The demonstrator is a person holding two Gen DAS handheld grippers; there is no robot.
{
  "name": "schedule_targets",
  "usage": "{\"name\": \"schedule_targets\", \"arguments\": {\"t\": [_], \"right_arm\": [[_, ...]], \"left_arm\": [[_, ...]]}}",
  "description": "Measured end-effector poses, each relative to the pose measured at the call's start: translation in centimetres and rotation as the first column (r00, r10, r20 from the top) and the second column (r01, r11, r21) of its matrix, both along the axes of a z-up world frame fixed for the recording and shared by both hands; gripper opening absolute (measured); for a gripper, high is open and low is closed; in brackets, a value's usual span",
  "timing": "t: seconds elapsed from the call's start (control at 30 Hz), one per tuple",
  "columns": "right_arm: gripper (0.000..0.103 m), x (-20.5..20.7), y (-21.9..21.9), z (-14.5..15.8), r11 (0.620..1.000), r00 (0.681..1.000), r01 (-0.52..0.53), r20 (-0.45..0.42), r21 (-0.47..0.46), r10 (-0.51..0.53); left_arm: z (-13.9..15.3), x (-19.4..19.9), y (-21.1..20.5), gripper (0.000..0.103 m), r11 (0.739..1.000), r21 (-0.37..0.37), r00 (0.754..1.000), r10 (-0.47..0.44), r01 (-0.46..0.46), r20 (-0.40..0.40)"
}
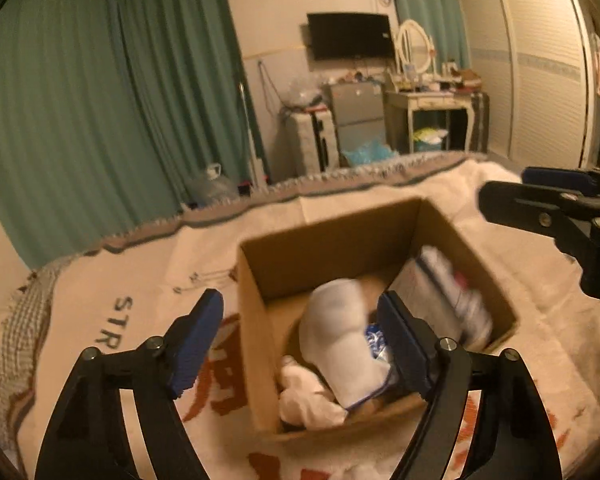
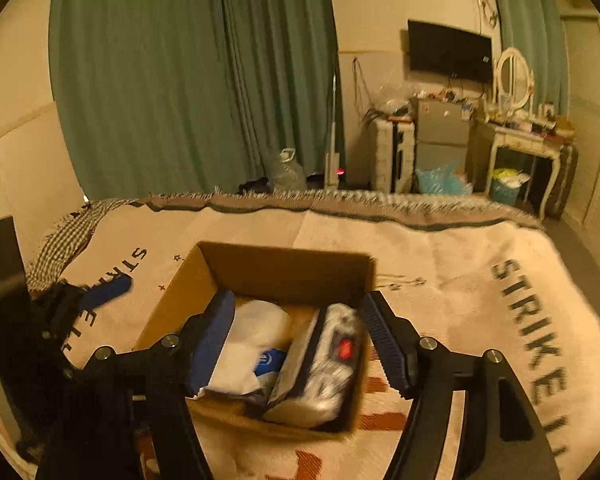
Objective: Organize soft objects
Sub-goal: 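Carry the lace cloth and sock into the box and release both, then grasp the white pipe-cleaner toy with the left gripper while the right grasps a white sock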
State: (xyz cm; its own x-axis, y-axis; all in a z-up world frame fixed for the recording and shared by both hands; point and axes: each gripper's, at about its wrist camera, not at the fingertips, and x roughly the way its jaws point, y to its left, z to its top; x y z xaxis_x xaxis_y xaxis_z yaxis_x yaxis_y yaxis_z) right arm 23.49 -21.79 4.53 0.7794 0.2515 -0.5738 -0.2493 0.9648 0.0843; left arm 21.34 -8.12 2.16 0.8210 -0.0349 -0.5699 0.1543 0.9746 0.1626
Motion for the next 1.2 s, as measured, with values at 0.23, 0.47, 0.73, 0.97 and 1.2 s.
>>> {"name": "schedule_targets", "arguments": {"t": [0.23, 0.47, 0.73, 0.97, 1.2], "right_arm": [[0.074, -7.7, -1.2, 8.2, 0.999, 0.995, 0.037, 0.098, -0.032, -0.034], [0.103, -16.4, -1.3, 13.6, 0.998, 0.985, 0.040, 0.172, -0.044, -0.032], [0.103, -22.8, 0.6, 9.2, 0.998, 0.995, -0.022, 0.095, -0.064, 0.028], [0.103, -23.7, 2.7, -1.9, 0.994, 0.998, -0.054, -0.017, -0.091, 0.053], [0.095, -21.9, 4.0, -11.9, 0.993, 0.983, -0.063, -0.180, -0.102, 0.044]], "left_arm": [[8.4, -8.4, 1.2, 0.088, 1.000, 0.001, 0.988, -0.006, 0.006, 0.153], [12.4, -17.3, 3.2, 0.092, 0.999, -0.034, 0.976, -0.021, 0.029, 0.218], [7.5, -22.4, 4.1, 0.092, 0.998, -0.046, 0.991, 0.044, -0.039, 0.125], [-2.0, -22.9, 4.1, 0.092, 0.995, -0.052, 0.997, 0.083, -0.083, -0.008], [-9.3, -22.9, 4.3, 0.092, 0.991, -0.040, 0.987, 0.126, -0.131, -0.103]]}}
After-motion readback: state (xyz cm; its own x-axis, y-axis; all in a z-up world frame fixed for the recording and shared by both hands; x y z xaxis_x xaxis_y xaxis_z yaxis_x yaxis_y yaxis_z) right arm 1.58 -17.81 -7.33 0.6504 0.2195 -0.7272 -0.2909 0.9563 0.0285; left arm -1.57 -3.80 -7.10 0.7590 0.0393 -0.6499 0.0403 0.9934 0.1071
